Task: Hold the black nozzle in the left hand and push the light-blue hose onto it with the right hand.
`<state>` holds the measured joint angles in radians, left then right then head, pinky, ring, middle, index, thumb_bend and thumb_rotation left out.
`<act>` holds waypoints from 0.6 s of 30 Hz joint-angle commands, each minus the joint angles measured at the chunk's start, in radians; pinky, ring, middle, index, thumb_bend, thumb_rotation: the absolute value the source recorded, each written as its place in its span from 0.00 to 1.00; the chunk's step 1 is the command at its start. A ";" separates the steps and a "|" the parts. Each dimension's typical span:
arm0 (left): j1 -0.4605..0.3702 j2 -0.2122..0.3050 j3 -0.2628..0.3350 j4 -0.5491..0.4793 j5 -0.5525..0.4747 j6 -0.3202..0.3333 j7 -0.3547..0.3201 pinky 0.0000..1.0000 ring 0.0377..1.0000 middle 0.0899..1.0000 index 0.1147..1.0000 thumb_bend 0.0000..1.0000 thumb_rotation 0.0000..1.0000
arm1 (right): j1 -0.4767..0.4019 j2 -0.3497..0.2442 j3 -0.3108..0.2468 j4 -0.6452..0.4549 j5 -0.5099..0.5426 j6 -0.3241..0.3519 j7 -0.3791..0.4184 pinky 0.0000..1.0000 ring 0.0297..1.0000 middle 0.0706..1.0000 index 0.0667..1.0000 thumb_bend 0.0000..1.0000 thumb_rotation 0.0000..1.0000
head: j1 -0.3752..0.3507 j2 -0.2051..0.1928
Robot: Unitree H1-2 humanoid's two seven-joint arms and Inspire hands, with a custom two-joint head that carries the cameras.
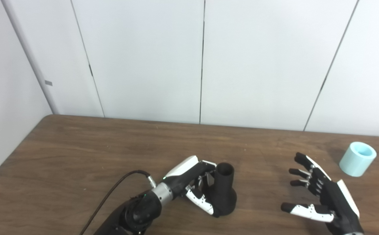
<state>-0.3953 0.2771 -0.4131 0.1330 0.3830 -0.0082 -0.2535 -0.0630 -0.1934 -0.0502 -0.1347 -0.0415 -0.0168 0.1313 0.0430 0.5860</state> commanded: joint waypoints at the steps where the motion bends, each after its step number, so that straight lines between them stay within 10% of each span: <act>1: 0.005 0.001 -0.026 0.031 0.067 0.002 0.000 0.30 0.40 0.39 0.43 0.53 0.00 | -0.022 -0.003 -0.005 -0.043 0.000 -0.008 -0.014 0.66 0.80 0.90 0.90 0.83 0.24 | -0.008 0.005; 18: -0.039 -0.016 -0.101 0.211 0.180 -0.101 0.103 0.32 0.38 0.39 0.42 0.53 0.00 | -0.036 -0.011 -0.044 -0.109 0.042 0.015 -0.018 0.61 0.77 0.88 0.88 0.82 0.21 | -0.047 0.011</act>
<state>-0.4572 0.2413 -0.4826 0.2816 0.4787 -0.1401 -0.1165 -0.0646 -0.1909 -0.0793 -0.1947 -0.0180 0.0146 0.1273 -0.0031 0.5967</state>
